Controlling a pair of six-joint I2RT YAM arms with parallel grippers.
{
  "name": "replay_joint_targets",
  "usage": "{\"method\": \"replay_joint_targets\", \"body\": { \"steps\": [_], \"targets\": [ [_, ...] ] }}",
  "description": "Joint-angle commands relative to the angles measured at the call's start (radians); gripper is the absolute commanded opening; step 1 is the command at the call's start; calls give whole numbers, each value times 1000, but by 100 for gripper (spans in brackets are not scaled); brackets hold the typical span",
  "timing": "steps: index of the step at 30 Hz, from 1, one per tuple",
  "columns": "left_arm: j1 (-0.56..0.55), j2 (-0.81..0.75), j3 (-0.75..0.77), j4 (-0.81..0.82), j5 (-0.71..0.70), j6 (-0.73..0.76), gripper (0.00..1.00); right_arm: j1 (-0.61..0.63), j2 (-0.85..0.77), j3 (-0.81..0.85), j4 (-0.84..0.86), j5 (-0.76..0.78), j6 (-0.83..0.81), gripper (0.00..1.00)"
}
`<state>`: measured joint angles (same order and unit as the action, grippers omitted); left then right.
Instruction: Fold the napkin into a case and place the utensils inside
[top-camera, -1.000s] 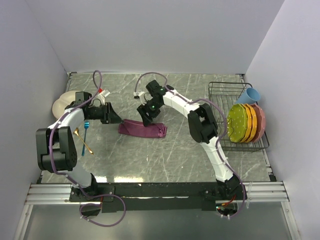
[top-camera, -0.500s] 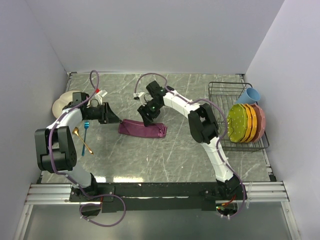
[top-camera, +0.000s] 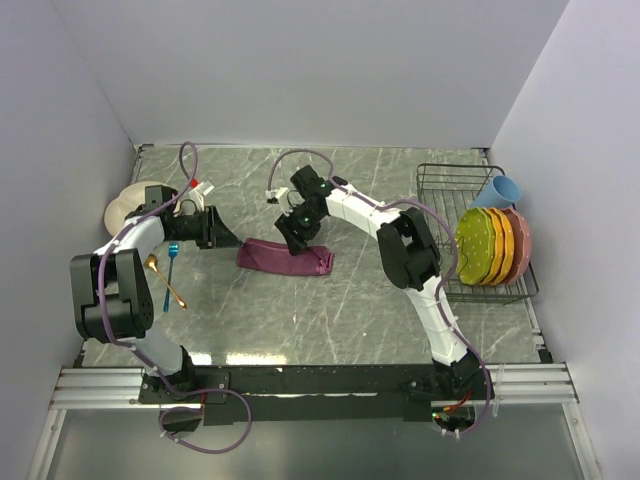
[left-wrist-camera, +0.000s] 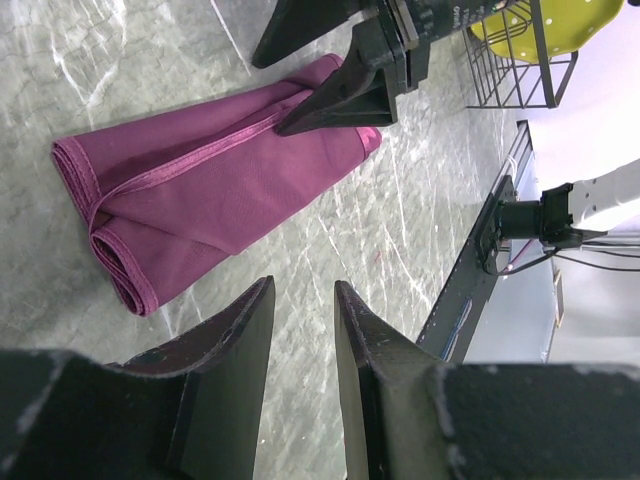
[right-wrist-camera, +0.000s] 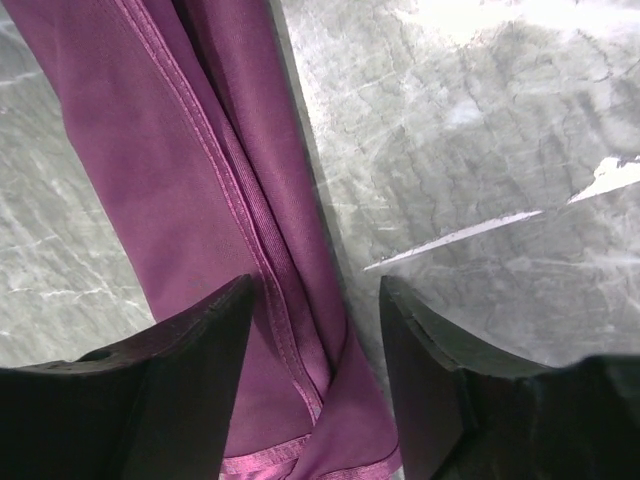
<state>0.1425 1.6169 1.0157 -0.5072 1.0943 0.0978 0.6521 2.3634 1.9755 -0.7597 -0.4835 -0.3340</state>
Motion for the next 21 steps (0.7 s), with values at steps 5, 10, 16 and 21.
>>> {"method": "replay_joint_targets", "body": {
  "steps": [5, 10, 16, 21],
  "targets": [
    [8, -5, 12, -24, 10, 52, 36, 20, -18, -44, -89, 29, 0, 52],
    [8, -3, 8, -19, 4, 53, 37, 18, -29, -55, -93, 22, -14, 42],
    [9, -5, 4, -5, -1, 40, 37, 8, -32, -56, -90, 6, -22, 26],
    [11, -3, 4, -4, -7, 39, 37, 0, -29, -41, -95, -9, -17, 5]
  ]
}}
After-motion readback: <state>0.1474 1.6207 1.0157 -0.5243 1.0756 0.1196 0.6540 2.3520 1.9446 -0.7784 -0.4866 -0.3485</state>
